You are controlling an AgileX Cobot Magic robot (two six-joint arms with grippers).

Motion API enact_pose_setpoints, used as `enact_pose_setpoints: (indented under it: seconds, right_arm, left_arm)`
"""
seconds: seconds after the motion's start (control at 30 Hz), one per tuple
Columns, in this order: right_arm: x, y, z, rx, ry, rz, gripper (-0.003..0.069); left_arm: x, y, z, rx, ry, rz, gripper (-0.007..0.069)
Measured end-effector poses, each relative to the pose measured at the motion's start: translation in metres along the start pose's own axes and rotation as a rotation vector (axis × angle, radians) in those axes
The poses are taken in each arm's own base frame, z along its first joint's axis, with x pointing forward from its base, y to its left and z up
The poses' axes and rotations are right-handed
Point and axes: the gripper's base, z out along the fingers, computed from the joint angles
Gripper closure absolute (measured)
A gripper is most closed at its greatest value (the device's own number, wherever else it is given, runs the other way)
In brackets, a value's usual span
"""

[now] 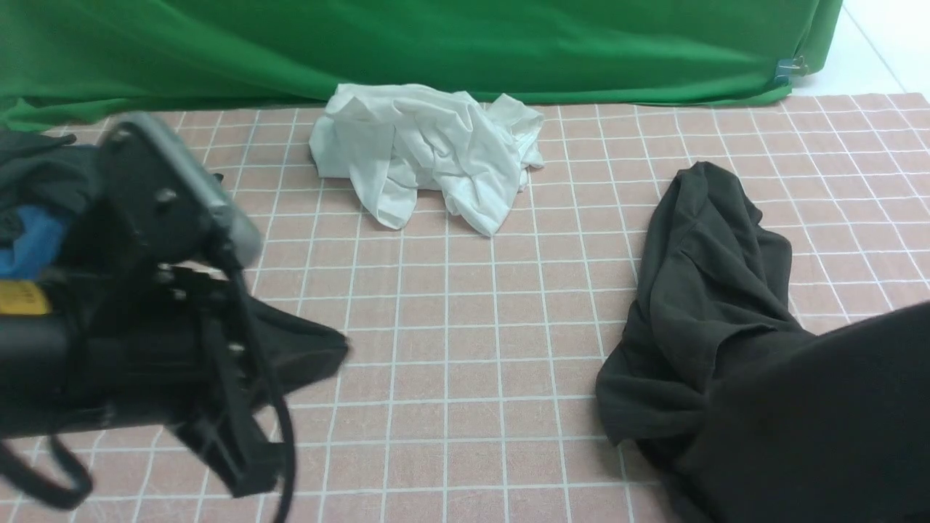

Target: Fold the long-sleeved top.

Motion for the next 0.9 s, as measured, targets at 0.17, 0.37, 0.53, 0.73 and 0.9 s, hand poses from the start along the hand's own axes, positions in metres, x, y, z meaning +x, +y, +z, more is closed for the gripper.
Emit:
enact_pose_setpoints:
  seconds: [0.17, 0.37, 0.53, 0.73, 0.9]
  right_arm:
    - [0.015, -0.034, -0.014, 0.161, -0.028, 0.138, 0.0616]
    - [0.019, -0.044, -0.015, 0.246, 0.007, 0.177, 0.0616]
    - [0.020, -0.044, -0.015, 0.238, 0.018, 0.166, 0.0616]
    - [0.021, -0.041, -0.015, 0.211, 0.028, 0.168, 0.0616]
    - [0.021, -0.039, -0.014, 0.188, 0.032, 0.162, 0.0616]
  left_arm:
    - [-0.005, -0.016, 0.052, 0.144, 0.065, 0.051, 0.0606]
    - [-0.020, -0.051, 0.119, 0.226, 0.125, 0.194, 0.0603]
    - [-0.041, -0.046, 0.176, 0.202, 0.157, 0.243, 0.0504]
    - [-0.043, -0.036, 0.222, 0.199, 0.203, 0.221, 0.0263]
    - [-0.036, -0.031, 0.264, 0.184, 0.233, 0.199, 0.0030]
